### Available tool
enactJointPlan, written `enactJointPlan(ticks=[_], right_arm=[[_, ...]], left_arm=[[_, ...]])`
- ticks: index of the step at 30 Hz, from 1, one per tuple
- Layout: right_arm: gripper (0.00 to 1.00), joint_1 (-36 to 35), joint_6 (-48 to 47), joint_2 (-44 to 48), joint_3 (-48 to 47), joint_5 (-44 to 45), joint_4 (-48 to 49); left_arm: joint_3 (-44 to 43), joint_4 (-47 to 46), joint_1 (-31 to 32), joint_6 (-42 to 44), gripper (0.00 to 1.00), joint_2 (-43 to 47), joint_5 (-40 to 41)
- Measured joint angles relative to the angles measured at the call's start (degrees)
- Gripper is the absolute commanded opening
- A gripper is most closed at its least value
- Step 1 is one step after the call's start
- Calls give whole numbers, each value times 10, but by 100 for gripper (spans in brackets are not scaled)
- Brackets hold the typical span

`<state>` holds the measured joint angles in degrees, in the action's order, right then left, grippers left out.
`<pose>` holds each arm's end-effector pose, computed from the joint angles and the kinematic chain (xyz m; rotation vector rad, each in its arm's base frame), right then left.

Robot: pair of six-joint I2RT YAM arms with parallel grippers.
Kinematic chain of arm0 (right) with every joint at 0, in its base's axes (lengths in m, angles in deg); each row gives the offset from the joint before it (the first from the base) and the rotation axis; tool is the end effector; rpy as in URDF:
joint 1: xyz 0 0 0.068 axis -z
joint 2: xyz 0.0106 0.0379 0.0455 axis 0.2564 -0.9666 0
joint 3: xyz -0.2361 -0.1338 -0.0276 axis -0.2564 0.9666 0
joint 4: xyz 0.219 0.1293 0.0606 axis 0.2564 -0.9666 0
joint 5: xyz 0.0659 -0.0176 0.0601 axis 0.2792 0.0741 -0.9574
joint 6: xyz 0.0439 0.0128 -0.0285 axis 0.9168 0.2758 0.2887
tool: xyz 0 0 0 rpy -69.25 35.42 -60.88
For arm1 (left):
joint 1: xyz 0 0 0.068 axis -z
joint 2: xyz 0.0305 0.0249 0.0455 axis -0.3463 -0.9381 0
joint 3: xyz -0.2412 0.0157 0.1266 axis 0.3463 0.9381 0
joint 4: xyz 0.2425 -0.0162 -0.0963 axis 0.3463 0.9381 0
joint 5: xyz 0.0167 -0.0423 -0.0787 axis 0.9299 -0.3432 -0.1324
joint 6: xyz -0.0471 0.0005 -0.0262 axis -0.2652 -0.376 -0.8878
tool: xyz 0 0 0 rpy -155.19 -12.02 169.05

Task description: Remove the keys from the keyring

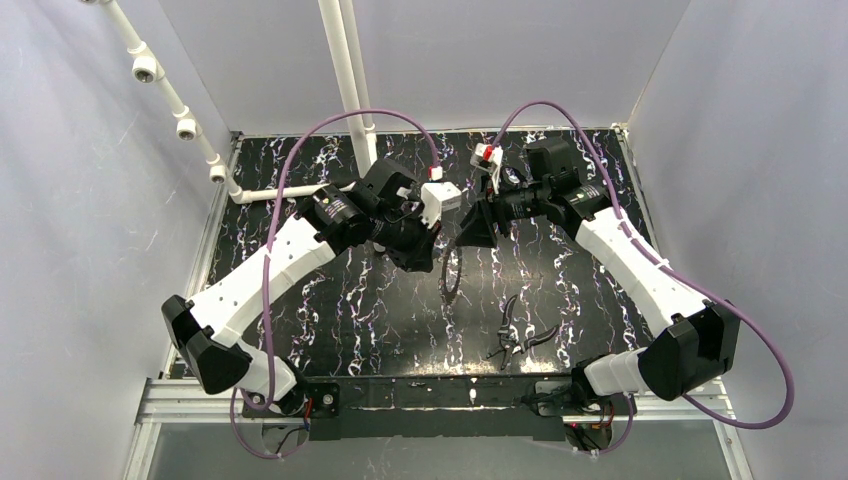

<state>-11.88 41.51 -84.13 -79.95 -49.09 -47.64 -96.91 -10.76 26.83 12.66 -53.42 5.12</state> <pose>0.2494 0.1566 0.3590 -1.1471 1.7924 1.1231 0.1926 -0.2262 0.3920 1.1832 2.0983 -0.8101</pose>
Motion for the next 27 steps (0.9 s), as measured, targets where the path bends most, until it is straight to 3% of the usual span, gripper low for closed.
enactJointPlan(ticks=[11, 20, 27], right_arm=[[63, 0, -11, 1, 0, 43, -23], [63, 0, -15, 2, 15, 34, -28], [61, -8, -5, -1, 33, 28, -10]], left_arm=[[-9, 38, 0, -232, 0, -12, 3], [140, 15, -18, -389, 0, 68, -43], [243, -16, -109, -505, 0, 120, -91]])
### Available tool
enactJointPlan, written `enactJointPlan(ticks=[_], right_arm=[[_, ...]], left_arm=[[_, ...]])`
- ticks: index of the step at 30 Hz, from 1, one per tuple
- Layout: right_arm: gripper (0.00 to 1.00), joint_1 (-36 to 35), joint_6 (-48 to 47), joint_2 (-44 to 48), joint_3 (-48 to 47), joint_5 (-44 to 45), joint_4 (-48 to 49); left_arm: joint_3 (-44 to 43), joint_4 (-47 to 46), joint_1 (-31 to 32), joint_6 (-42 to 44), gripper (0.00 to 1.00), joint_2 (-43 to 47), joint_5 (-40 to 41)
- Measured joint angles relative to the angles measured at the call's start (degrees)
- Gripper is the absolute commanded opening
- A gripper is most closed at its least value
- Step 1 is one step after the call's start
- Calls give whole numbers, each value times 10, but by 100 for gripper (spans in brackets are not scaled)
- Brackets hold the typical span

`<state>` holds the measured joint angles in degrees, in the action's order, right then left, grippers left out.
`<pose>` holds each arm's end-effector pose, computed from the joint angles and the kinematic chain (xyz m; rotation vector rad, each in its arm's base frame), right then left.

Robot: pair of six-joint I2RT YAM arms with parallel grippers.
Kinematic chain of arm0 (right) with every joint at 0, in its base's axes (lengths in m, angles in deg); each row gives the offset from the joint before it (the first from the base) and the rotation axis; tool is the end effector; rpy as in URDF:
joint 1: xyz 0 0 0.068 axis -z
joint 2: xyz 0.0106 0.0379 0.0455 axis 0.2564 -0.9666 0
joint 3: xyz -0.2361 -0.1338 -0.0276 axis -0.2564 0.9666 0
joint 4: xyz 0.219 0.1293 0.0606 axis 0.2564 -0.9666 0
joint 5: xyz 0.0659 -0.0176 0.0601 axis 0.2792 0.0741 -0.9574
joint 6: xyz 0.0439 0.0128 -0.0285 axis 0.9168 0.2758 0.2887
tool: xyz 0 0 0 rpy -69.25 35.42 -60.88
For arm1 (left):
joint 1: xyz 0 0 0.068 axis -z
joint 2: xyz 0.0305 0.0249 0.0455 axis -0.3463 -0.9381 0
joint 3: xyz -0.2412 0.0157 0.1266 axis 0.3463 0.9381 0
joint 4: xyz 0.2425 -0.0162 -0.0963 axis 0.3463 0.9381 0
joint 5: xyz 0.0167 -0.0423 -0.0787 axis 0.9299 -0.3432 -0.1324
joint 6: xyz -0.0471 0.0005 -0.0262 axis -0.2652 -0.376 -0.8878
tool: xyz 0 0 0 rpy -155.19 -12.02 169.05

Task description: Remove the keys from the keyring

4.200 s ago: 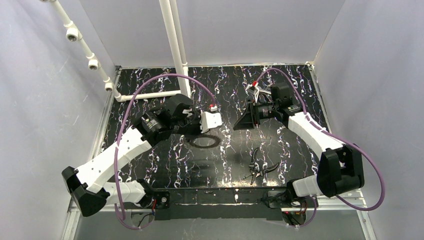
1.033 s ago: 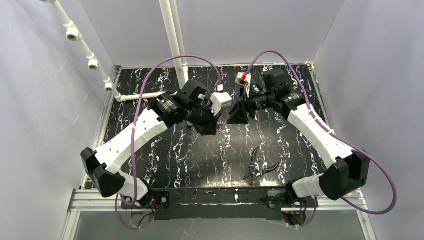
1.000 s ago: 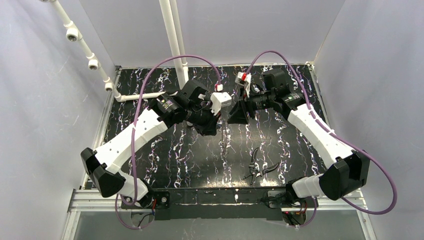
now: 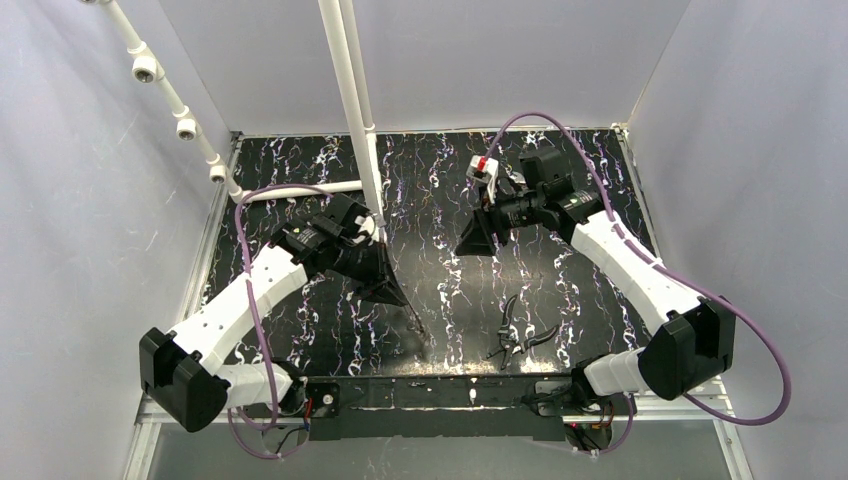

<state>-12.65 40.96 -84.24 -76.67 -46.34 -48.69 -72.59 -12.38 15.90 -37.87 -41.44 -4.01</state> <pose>0.2470 0.1585 0.3376 -1.1440 1.8830 1.0972 0.1837 -0.1566 0.3152 -0.0444 2.8001 -1.1689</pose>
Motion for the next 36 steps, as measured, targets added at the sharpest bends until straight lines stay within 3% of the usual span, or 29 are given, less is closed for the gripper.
enactJointPlan(ticks=[5, 18, 36], right_arm=[[61, -29, 4, -14, 1, 5, 21], [61, -138, -3, -74, 11, 26, 99], [56, -144, -9, -115, 83, -44, 295]], left_arm=[[43, -22, -61, -68, 0, 2, -37], [80, -84, -106, -145, 0, 12, -125], [104, -155, -120, -171, 0, -3, -187]])
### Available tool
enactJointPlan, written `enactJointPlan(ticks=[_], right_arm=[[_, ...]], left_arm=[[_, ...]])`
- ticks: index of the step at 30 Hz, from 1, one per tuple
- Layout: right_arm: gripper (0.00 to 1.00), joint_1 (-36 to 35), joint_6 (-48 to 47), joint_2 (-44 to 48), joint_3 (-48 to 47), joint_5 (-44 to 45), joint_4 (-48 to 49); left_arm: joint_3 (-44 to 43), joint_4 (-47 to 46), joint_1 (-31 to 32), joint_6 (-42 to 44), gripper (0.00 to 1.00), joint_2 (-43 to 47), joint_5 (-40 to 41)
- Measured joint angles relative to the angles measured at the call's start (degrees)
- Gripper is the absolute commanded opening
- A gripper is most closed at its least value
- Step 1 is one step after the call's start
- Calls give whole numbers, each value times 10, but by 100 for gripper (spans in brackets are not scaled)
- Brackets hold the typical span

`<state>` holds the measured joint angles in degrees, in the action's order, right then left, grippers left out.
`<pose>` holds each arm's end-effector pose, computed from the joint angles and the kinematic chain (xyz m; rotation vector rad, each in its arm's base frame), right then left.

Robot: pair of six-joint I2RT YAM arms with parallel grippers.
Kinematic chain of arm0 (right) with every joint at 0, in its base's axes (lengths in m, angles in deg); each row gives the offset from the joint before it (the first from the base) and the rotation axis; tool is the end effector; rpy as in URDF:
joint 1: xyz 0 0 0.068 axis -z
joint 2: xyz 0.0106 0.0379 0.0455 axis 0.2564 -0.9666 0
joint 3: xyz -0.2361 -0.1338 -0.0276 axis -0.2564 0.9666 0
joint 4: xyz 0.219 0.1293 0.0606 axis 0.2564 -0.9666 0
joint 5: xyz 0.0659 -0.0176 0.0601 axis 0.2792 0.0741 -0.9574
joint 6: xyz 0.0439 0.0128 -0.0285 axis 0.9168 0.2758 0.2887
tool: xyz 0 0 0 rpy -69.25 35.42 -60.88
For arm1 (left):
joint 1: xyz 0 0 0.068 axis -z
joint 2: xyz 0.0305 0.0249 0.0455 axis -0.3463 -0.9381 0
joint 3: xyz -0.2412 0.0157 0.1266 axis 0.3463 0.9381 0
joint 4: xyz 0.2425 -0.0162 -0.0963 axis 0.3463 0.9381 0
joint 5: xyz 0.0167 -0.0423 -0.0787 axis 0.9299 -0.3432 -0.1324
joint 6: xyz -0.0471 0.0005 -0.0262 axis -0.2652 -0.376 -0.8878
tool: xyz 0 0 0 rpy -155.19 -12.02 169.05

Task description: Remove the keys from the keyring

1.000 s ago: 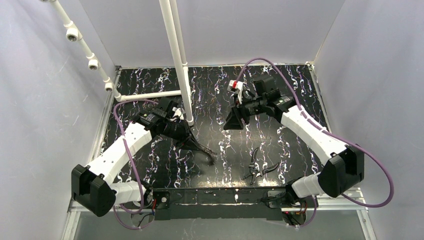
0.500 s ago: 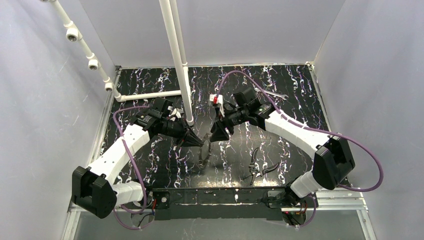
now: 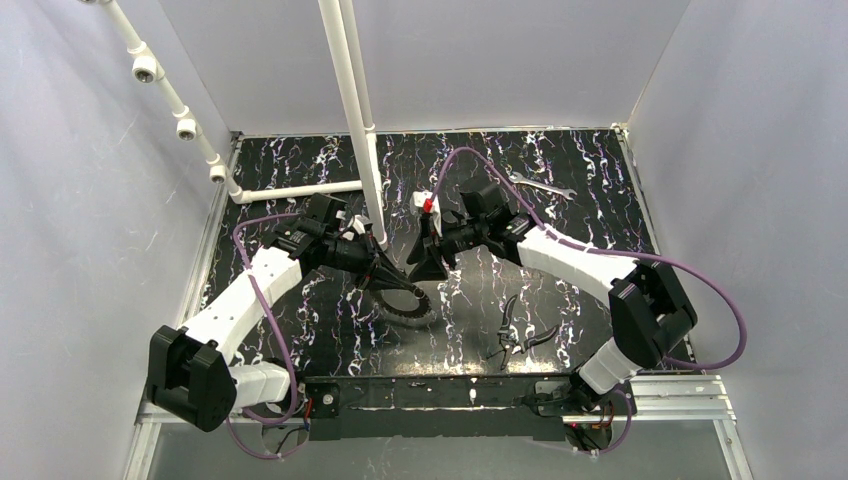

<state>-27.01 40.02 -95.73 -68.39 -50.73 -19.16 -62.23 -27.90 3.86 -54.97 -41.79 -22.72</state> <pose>0.2396 0.2527 0.2714 -1.4343 1.5372 1.2647 0.2145 -0.1255 0.2798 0.4978 -2.5887 1.5231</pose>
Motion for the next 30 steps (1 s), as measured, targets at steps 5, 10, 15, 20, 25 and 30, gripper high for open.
enactJointPlan(ticks=[5, 10, 15, 20, 25, 30], right_arm=[[49, -16, -1, 0, 16, 0, 49], [35, -20, -6, -5, 26, -5, 69], [27, -20, -19, -6, 33, -9, 70], [13, -20, -38, -6, 40, -13, 65], [1, -20, -47, -5, 42, -18, 62], [1, -20, -51, -5, 41, -18, 52]], left_arm=[[1, -8, 0, 1, 0, 0, -14], [10, -16, 0, 2, 0, -1, -24], [10, -22, 0, 6, 0, -1, -29], [10, -22, -2, 9, 0, -1, -30], [10, -21, -4, 13, 0, -1, -29], [10, -9, -16, 31, 0, -1, -24]])
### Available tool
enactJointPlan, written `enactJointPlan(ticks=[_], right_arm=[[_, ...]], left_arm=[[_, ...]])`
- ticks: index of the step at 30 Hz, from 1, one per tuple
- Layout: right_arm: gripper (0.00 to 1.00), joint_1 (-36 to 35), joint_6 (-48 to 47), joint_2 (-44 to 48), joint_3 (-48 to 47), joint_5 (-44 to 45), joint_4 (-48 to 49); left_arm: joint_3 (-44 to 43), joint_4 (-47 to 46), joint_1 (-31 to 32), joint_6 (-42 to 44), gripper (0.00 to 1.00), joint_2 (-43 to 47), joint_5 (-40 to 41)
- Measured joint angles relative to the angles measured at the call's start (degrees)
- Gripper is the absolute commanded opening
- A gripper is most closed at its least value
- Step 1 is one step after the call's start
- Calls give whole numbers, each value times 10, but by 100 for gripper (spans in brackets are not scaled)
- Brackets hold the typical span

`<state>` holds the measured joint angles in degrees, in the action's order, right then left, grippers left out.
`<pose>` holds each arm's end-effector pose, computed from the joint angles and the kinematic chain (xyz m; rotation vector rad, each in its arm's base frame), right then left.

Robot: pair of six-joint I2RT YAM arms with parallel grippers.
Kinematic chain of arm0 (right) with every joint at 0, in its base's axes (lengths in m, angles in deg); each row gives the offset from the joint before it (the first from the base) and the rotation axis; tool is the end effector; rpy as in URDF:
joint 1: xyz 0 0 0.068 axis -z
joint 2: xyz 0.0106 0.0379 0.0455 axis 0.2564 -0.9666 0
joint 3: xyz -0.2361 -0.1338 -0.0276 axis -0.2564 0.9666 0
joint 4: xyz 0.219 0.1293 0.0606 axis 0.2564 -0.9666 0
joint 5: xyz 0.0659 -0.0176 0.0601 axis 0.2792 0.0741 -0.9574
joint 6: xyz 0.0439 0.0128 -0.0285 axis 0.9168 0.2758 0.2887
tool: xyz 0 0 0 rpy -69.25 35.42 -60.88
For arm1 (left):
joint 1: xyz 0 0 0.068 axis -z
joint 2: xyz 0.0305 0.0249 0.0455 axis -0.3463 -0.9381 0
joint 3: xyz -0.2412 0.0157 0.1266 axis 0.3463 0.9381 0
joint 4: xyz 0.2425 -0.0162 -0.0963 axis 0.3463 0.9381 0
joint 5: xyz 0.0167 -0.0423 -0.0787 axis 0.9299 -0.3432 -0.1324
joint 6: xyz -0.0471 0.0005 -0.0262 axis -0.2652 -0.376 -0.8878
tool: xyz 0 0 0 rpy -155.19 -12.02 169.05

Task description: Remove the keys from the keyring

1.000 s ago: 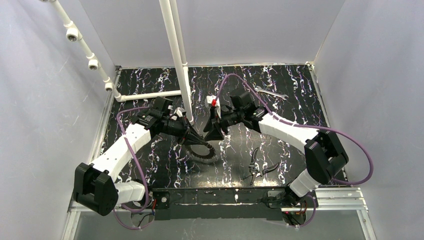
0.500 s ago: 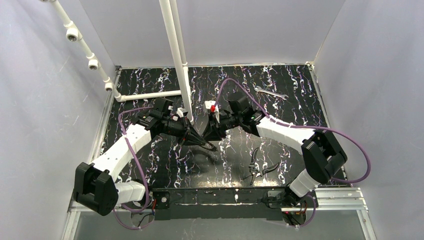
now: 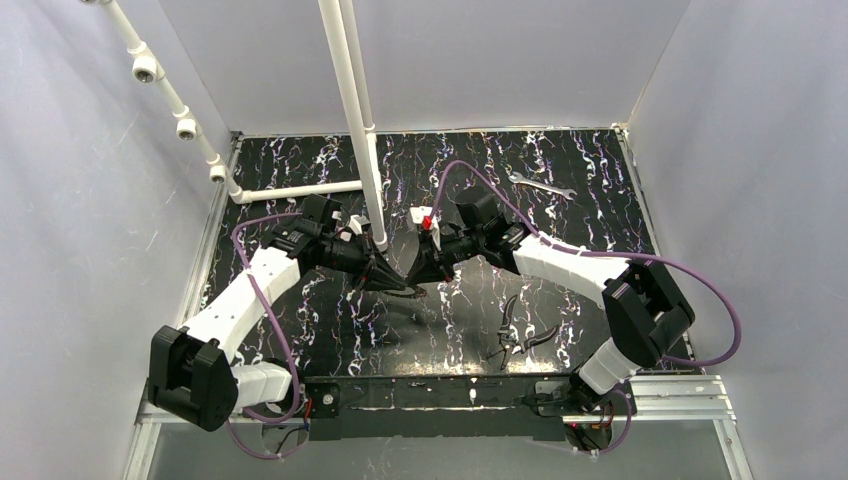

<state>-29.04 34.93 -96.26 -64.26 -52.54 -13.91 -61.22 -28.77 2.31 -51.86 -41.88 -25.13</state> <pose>0.2276 0.2591 0.2530 -1.5283 1.4069 1.2624 0.2167 -0.1202 0.2757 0.4391 -2.5861 1.5633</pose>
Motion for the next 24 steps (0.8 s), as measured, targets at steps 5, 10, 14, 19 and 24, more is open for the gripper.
enactJointPlan(ticks=[5, 10, 14, 19, 24], right_arm=[[1, 0, 3, 0, -1, -4, -3], [1, 5, 52, 0, -1, -22, 11], [1, 14, 136, 0, 2, -37, 64], [1, 23, 313, -7, 46, -48, 230], [1, 25, 442, -31, 69, -57, 356]], left_arm=[[0, 27, -16, 31, 0, 0, 10], [0, 45, -20, 59, 0, 0, 18], [-4, 53, -26, 81, 0, 1, 23], [-16, 51, -30, 98, 0, 5, 23], [-16, 52, -32, 108, 0, 9, 23]])
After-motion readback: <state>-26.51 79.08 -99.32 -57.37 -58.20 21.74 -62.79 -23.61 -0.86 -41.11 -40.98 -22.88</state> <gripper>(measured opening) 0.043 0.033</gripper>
